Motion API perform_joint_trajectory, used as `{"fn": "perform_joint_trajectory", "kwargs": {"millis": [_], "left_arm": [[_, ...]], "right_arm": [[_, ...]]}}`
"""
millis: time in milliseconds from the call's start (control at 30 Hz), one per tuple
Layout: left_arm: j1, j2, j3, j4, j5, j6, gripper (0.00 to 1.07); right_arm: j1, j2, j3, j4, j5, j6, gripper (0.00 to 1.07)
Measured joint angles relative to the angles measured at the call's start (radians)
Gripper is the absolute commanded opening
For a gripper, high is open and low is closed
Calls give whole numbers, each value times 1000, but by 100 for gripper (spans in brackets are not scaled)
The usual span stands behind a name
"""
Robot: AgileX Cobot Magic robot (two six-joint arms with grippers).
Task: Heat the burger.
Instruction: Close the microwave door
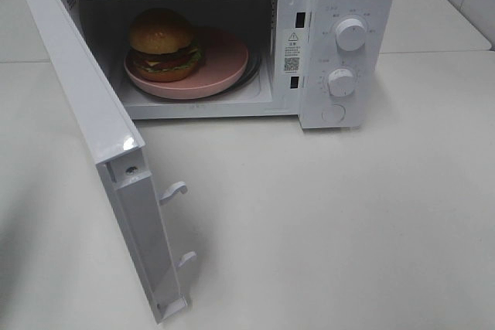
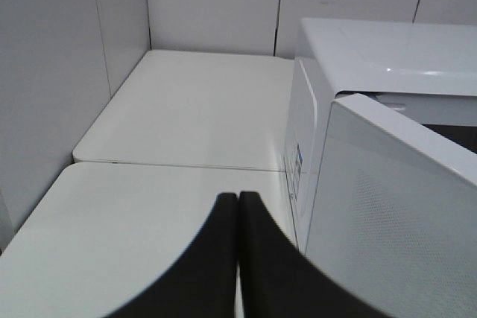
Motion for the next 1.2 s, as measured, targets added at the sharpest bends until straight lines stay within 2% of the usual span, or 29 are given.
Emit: {"fn": "perform_joint_trajectory", "kwargs": {"millis": [267,467,567,600,633,667,700,767,900,933,1000,1033,1067,1100,1200], "left_arm": [[0,3,100,30,-218,0,0],[0,61,136,35,-300,-15,0],[0,120,142,50,-347,-53,0],[0,160,142,78,-379,-85,0],[0,160,142,78,-379,-85,0],[0,205,142,124,-408,-114,0],[0,205,142,124,-408,-114,0],[0,268,142,198,-452,-166,0],[0,325,141,272,-483,-206,0],[0,359,133,324,-487,-239,0],[0,376,126,353,-491,-258,0],[0,405,109,412,-499,-299,0],[0,405,109,412,-499,-299,0],[0,435,94,476,-513,-336,0],[0,486,76,550,-541,-379,0]], "right_arm": [[0,0,0,0,0,0,70],[0,0,0,0,0,0,70],[0,0,0,0,0,0,70],[0,0,0,0,0,0,70],[0,0,0,0,0,0,70],[0,0,0,0,0,0,70],[0,0,0,0,0,0,70],[0,0,0,0,0,0,70],[0,0,0,0,0,0,70],[0,0,0,0,0,0,70],[0,0,0,0,0,0,70],[0,0,0,0,0,0,70],[0,0,0,0,0,0,70],[0,0,0,0,0,0,70],[0,0,0,0,0,0,70]]}}
